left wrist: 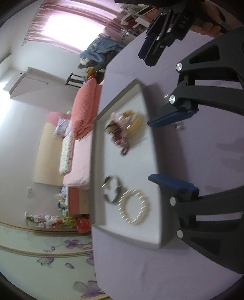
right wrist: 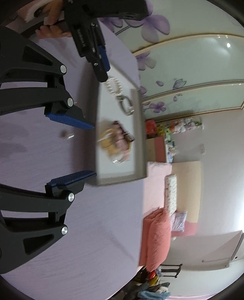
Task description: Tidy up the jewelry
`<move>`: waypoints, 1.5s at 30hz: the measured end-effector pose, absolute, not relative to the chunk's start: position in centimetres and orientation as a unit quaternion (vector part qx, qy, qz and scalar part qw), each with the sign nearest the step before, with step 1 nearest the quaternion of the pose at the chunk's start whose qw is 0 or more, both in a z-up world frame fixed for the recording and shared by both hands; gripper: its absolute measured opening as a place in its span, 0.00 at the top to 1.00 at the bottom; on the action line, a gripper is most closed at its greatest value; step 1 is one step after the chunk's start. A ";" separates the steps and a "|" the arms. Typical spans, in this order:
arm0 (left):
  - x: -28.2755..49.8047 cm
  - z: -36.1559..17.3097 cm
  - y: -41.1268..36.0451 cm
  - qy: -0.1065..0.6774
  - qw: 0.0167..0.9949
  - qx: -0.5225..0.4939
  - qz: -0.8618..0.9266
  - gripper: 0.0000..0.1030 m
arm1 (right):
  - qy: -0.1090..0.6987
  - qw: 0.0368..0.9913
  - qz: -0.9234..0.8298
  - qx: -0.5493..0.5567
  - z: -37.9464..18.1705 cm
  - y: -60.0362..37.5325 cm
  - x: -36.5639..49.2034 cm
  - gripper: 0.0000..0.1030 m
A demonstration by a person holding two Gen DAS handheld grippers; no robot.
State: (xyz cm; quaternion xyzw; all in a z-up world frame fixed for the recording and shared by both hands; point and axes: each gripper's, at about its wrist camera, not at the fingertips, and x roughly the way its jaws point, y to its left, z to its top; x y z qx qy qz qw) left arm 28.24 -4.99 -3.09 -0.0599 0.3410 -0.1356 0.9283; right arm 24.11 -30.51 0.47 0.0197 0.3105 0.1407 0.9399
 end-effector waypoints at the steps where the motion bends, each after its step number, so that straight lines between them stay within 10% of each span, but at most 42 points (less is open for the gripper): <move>1: 28.0 -3.3 -5.6 0.347 0.926 -0.055 -0.138 0.48 | 0.314 0.939 0.138 0.021 0.4 -30.7 23.7 0.49; 12: 28.7 -6.1 -10.1 0.404 0.906 -0.026 -0.125 0.49 | 0.347 0.930 0.115 0.045 -1.8 -32.9 20.4 0.46; 25: 30.2 -7.1 -13.1 0.427 0.897 0.018 -0.110 0.93 | 0.350 0.927 0.117 0.068 -2.1 -33.7 20.4 0.46; 45: 23.6 -4.7 2.9 0.354 0.923 -0.109 -0.103 0.95 | 0.373 0.915 0.150 0.038 -2.5 -28.9 21.6 0.46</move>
